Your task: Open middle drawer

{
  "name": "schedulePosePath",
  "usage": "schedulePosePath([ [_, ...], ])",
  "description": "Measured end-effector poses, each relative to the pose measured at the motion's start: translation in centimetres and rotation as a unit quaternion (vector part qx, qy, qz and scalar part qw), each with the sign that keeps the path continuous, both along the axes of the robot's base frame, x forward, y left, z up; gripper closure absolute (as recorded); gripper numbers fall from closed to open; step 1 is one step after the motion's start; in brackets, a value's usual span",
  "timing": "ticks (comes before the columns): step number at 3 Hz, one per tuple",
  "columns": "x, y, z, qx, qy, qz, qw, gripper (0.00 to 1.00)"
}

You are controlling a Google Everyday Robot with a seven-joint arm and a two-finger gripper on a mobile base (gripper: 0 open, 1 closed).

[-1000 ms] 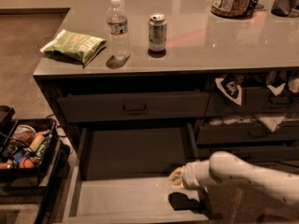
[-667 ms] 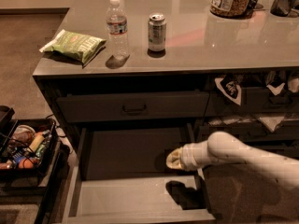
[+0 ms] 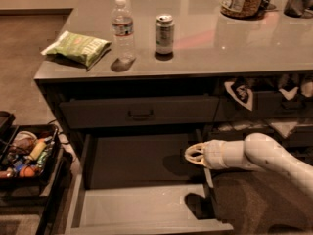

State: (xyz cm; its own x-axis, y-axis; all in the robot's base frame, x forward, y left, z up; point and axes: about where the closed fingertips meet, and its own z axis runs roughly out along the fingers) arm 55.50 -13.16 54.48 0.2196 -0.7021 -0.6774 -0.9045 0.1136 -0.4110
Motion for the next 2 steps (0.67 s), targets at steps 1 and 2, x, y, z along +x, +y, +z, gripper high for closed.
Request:
schedulePosePath([
  [1, -2.7, -4.8, 5.0, 0.015, -0.040, -0.061, 0.9972, 1.00],
  [2, -7.0, -9.2, 10.4, 0.008, -0.067, -0.127, 0.9896, 1.00],
])
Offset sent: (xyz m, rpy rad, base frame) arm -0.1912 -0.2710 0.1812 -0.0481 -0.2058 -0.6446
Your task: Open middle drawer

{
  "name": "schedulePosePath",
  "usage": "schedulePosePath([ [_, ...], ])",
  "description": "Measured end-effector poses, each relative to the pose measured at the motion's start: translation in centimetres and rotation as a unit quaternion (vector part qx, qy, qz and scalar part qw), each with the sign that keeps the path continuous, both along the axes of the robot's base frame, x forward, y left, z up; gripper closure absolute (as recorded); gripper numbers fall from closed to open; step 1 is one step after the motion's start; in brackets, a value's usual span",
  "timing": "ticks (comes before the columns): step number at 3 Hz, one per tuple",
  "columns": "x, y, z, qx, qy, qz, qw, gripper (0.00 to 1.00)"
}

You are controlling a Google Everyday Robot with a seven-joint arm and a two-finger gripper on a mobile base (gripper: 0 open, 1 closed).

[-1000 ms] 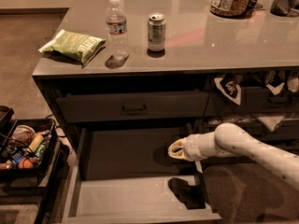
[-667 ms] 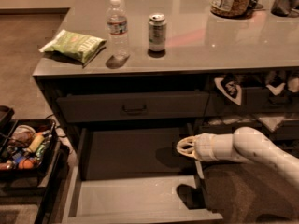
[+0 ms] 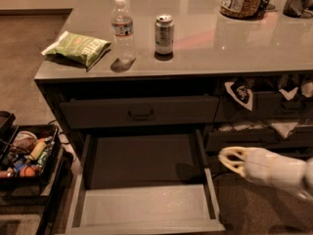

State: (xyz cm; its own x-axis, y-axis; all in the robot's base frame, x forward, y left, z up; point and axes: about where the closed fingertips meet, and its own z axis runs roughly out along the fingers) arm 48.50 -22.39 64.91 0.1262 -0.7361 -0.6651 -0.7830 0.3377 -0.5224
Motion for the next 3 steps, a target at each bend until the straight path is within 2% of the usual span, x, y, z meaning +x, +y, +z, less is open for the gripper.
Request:
schedulePosePath([
  [1, -4.2, -2.5, 2.6, 0.010, -0.022, -0.063, 0.9977, 1.00],
  [2, -6.6, -6.0, 2.7, 0.013, -0.023, -0.107, 0.9939, 0.82],
  [3, -6.6, -6.0, 2.7, 0.013, -0.023, -0.107, 0.9940, 0.58],
])
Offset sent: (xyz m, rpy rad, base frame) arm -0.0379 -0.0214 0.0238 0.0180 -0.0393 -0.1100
